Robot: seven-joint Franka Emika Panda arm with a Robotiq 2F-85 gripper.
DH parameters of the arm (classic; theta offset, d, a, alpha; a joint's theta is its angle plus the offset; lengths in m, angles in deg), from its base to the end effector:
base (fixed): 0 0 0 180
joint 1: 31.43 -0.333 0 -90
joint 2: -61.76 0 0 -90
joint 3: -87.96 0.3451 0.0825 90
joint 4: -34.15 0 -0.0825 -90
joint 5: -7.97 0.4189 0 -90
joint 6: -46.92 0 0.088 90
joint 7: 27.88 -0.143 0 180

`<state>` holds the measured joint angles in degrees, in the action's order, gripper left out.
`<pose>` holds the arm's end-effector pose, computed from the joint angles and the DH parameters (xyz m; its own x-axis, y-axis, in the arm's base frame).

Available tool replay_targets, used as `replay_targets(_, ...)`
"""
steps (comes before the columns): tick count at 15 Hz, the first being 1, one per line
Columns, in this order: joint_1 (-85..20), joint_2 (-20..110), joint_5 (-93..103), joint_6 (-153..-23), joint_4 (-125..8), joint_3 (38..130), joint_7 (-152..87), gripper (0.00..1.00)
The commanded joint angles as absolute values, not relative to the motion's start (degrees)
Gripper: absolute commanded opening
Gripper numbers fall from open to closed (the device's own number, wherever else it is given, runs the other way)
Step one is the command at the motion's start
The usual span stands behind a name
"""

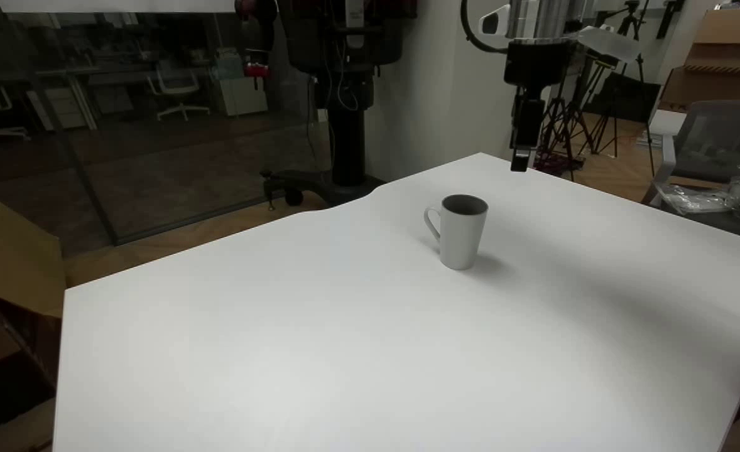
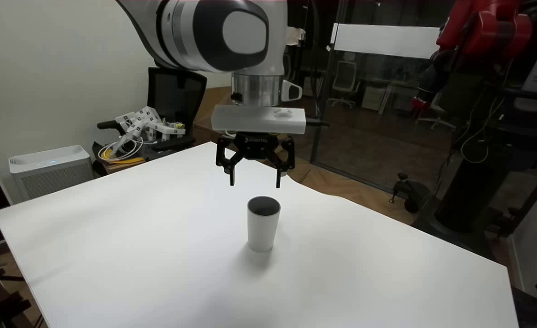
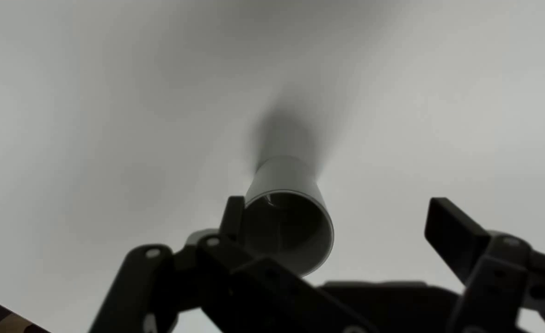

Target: Move the mug to the left

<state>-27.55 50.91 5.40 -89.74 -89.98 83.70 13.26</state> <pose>0.5866 -0.0854 0.2786 0.8199 0.5724 -0.0083 0.5720 -0.8185 0.0534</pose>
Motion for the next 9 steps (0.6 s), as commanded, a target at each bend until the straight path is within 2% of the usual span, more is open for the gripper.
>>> replay_targets(1,-27.1,48.4,4.8,-90.4,-89.0,86.0,15.5,1.00)
replay_targets(9,-27.2,44.0,1.9,-92.0,-89.0,88.5,15.6,1.00)
